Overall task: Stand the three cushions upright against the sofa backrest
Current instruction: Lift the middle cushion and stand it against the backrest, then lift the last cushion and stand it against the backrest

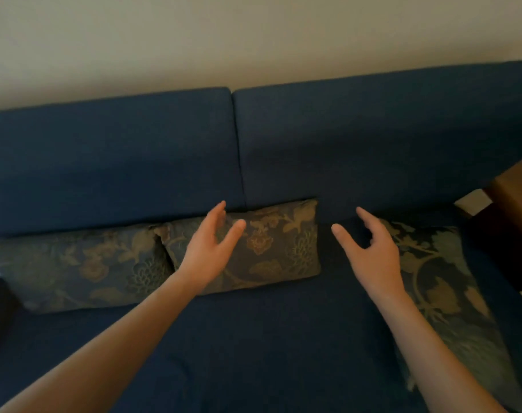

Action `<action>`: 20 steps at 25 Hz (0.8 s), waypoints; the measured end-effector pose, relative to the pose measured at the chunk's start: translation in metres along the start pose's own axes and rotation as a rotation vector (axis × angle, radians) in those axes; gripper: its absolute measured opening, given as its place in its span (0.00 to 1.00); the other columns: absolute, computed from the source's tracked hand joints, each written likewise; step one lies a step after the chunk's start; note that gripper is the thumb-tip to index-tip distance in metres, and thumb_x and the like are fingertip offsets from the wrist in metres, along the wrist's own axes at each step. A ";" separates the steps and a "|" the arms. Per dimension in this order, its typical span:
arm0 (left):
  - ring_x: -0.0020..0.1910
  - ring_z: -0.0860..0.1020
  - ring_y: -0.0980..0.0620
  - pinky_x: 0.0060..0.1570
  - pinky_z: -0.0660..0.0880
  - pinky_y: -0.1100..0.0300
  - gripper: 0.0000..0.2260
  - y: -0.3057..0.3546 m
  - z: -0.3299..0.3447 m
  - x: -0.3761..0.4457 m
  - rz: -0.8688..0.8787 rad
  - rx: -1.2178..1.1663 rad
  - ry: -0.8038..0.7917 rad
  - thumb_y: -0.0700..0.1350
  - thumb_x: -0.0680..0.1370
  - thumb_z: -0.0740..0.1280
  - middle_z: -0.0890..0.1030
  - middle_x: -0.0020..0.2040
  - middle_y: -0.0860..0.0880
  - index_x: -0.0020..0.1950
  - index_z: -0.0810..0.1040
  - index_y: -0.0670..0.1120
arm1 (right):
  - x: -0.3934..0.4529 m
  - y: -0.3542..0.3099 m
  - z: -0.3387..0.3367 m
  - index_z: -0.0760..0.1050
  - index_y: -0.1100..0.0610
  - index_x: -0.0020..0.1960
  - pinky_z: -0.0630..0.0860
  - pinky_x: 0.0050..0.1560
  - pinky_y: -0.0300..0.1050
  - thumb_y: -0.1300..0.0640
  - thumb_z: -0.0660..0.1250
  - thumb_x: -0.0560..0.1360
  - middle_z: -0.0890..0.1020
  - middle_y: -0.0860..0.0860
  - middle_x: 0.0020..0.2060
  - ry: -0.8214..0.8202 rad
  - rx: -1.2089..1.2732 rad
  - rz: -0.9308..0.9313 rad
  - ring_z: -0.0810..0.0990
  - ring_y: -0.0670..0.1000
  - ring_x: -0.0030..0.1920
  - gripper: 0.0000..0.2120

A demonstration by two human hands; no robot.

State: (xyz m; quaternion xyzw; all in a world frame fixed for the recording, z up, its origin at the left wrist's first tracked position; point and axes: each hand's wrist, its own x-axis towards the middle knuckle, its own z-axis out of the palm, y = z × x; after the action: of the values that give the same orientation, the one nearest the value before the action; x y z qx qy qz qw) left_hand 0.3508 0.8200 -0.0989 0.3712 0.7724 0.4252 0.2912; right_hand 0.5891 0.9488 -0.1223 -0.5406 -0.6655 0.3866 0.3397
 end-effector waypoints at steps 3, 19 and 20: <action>0.72 0.67 0.57 0.57 0.66 0.70 0.30 0.036 -0.008 -0.021 0.063 -0.034 0.040 0.58 0.78 0.62 0.68 0.74 0.52 0.78 0.59 0.54 | -0.019 -0.016 -0.027 0.66 0.47 0.73 0.66 0.70 0.52 0.38 0.69 0.70 0.70 0.45 0.71 0.010 0.012 -0.018 0.66 0.48 0.71 0.34; 0.67 0.72 0.56 0.67 0.69 0.54 0.29 0.068 -0.072 -0.125 0.199 -0.098 0.011 0.60 0.76 0.65 0.74 0.69 0.52 0.76 0.64 0.53 | -0.143 -0.066 -0.102 0.66 0.49 0.74 0.67 0.63 0.44 0.40 0.70 0.71 0.71 0.48 0.71 0.262 0.064 0.038 0.70 0.48 0.69 0.34; 0.67 0.72 0.56 0.66 0.70 0.54 0.29 0.068 -0.072 -0.129 0.200 -0.108 0.008 0.60 0.76 0.65 0.74 0.69 0.52 0.76 0.64 0.53 | -0.153 -0.065 -0.110 0.66 0.50 0.74 0.68 0.64 0.45 0.40 0.70 0.71 0.71 0.48 0.71 0.276 0.065 0.049 0.70 0.49 0.69 0.34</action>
State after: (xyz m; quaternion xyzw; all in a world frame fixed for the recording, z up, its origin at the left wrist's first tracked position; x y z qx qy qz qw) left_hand 0.3894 0.7069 0.0119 0.4286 0.7087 0.4944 0.2638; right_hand 0.6833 0.8075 -0.0188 -0.5933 -0.5863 0.3382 0.4358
